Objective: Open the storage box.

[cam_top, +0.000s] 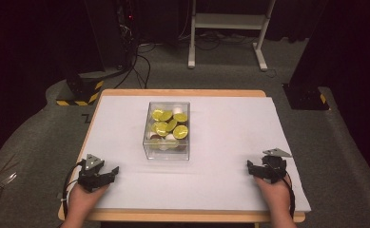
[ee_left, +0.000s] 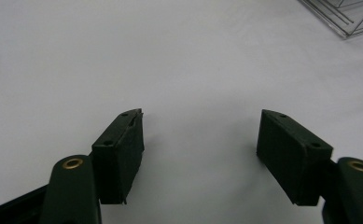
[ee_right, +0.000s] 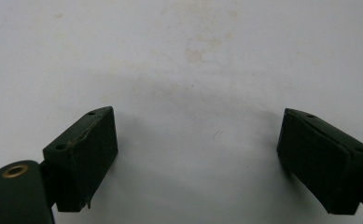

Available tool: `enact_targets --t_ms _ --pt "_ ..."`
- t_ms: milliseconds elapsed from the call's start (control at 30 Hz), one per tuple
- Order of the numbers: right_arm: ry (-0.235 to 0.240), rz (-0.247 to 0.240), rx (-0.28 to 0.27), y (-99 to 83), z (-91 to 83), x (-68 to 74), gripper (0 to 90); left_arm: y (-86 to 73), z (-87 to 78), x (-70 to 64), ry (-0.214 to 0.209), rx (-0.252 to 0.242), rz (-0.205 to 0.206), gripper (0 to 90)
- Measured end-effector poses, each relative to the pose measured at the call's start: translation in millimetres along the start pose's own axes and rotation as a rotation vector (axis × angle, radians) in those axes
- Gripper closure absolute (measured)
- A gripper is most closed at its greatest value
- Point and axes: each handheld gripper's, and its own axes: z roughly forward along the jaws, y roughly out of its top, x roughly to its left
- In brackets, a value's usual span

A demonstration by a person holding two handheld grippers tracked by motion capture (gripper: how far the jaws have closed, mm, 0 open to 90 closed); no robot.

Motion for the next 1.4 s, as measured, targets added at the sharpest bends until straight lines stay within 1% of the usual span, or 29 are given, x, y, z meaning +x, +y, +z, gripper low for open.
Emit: enact_targets --t_ms 33,67,133,167,233,267,300,400,433,500,533,567,633,700,733,767,800,900,967,1033,1067,1100,1133,1167,1200,1267,1300,1333,1400 --pt "0.001 0.006 0.002 0.1 0.0 0.1 12.0 0.0 -0.7 -0.1 -0.005 -0.001 -0.004 33.6" --pt "0.003 0.011 0.004 0.2 0.0 0.1 12.0 0.1 -0.6 -1.2 -0.009 -0.014 -0.02 34.8" --pt "0.003 0.011 0.003 0.1 -0.1 0.1 12.1 1.4 -4.1 -0.9 -0.022 0.002 -0.013 34.9" --pt "0.002 0.008 0.002 0.0 -0.1 0.1 12.1 1.7 -5.3 -2.4 -0.036 -0.009 -0.033 35.0" --pt "0.001 0.008 0.002 0.0 -0.1 0.2 12.1 2.0 -6.9 -3.2 -0.046 -0.011 -0.034 35.3" --pt "0.002 0.012 0.003 0.1 0.0 0.2 12.0 3.0 -9.6 -4.9 -0.06 -0.015 -0.021 35.4" --pt "0.003 0.012 0.003 0.1 0.0 0.1 12.0 4.0 -10.6 -6.5 -0.069 -0.022 -0.029 35.4" --pt "0.002 0.009 0.002 0.0 0.0 0.1 12.1 6.9 -14.6 -11.6 -0.098 -0.04 -0.023 35.4" --pt "0.001 0.008 0.002 0.0 0.0 0.1 12.1 7.9 -16.2 -12.9 -0.11 -0.04 -0.013 35.4" --pt "0.002 0.008 0.003 0.1 0.1 0.0 12.0 9.7 -17.8 -17.0 -0.14 -0.056 -0.052 35.5" --pt "0.004 0.014 0.006 0.3 0.0 0.2 12.0 11.0 -18.4 -17.8 -0.154 -0.054 -0.055 35.8" --pt "0.006 0.016 0.005 0.2 0.0 0.0 12.0 11.9 -18.1 -21.1 -0.164 -0.064 -0.076 35.9" --pt "0.005 0.016 0.005 0.0 -0.2 0.4 12.1 13.0 -19.0 -25.6 -0.179 -0.066 -0.054 35.8" --pt "0.005 0.013 0.004 0.2 0.0 -0.1 12.0 13.2 -19.6 -31.9 -0.193 -0.079 -0.055 35.8" --pt "0.006 0.013 0.004 0.1 0.0 -0.1 12.0 13.3 -20.1 -33.7 -0.199 -0.08 -0.037 35.8" --pt "0.006 0.013 0.004 0.1 0.0 -0.1 12.0 13.3 -20.1 -33.7 -0.199 -0.08 -0.037 35.8" --pt "0.004 0.012 0.002 0.0 -0.2 0.2 12.1 13.4 -21.1 -37.9 -0.21 -0.09 -0.032 35.8" --pt "0.002 0.008 0.002 -0.2 -0.2 0.2 12.2 14.7 -23.8 -41.3 -0.239 -0.089 -0.016 35.9" --pt "0.002 0.008 0.002 -0.1 -0.2 0.2 12.2 16.3 -25.4 -43.8 -0.253 -0.096 -0.025 36.3" --pt "0.003 0.012 0.004 0.2 0.0 0.1 12.1 19.1 -25.5 -46.4 -0.268 -0.103 -0.056 36.8" --pt "0.005 0.014 0.004 0.1 -0.1 0.0 12.1 20.1 -25.7 -48.0 -0.273 -0.097 -0.059 37.1" --pt "0.004 0.015 0.004 0.0 -0.1 0.2 12.1 21.1 -25.5 -50.0 -0.27 -0.1 -0.052 37.3" --pt "0.004 0.015 0.004 0.0 -0.2 0.3 12.1 21.8 -25.8 -51.9 -0.267 -0.098 -0.034 37.3" --pt "0.005 0.017 0.005 0.1 -0.2 0.3 12.1 22.3 -25.7 -55.4 -0.267 -0.106 -0.036 37.3" --pt "0.005 0.015 0.005 0.1 -0.1 0.1 12.1 23.0 -26.3 -57.6 -0.27 -0.105 -0.026 37.3" --pt "0.005 0.015 0.005 0.1 -0.1 0.1 12.1 24.8 -26.4 -62.0 -0.283 -0.111 -0.031 37.4" --pt "0.005 0.015 0.005 0.1 -0.1 0.1 12.1 25.6 -25.8 -64.0 -0.285 -0.111 -0.026 38.1" --pt "0.005 0.017 0.006 0.1 -0.2 0.2 12.1 26.1 -24.6 -67.2 -0.282 -0.118 -0.032 39.8" --pt "0.005 0.017 0.005 0.0 -0.2 0.2 12.1 27.1 -23.0 -71.2 -0.289 -0.106 -0.017 40.2"
